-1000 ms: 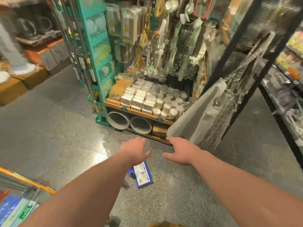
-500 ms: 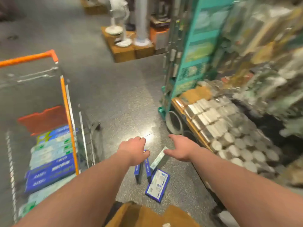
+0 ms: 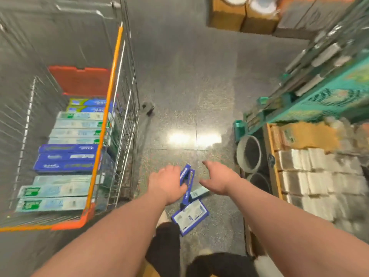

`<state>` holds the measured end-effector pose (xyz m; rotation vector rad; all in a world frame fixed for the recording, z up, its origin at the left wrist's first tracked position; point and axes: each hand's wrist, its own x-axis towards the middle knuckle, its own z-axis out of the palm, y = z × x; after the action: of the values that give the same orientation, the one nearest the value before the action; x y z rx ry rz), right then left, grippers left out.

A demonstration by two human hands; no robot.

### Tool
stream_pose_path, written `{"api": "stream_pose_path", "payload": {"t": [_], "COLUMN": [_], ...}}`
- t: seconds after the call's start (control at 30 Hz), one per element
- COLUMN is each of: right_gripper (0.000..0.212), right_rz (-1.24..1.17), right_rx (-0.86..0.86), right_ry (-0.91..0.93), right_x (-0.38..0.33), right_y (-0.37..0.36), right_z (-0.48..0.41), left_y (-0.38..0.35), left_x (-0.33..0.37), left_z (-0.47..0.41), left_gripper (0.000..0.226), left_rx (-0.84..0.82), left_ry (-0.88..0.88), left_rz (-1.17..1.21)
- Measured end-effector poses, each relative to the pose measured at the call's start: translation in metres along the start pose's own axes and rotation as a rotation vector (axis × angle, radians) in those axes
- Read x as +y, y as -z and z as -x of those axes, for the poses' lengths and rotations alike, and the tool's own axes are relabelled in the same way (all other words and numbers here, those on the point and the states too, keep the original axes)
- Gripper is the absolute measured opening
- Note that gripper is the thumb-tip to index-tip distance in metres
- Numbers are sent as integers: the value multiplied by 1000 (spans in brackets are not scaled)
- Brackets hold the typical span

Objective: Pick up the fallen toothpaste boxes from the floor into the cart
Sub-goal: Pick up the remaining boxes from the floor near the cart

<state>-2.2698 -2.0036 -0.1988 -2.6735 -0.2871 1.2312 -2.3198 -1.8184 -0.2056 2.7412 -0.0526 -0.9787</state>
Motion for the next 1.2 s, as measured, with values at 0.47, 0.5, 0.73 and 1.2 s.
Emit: {"api": "stream_pose_path", "payload": {"t": [0.47,0.5,0.73,1.2], "right_gripper": [82,82,99,92], "right_rz": [440,462,723,811], "right_rx": [-193,-198,-249,-112], "right_ry": [319,350,512,664], "right_x": [95,101,129,160], "right_y": [-138,-157,-262,-318], "right_z": [-342,-362,-450,-483], "left_y": [-243,-267,-390,-465], "left_x": [-36,-38,-52,-31], "left_z": [-257,-269,-330,-342], "left_gripper": [71,75,130,126], "left_rx": [-21,-17,-70,-87], "left_ry": [401,419,463,533], "left_rz": [220,220,255,159]}}
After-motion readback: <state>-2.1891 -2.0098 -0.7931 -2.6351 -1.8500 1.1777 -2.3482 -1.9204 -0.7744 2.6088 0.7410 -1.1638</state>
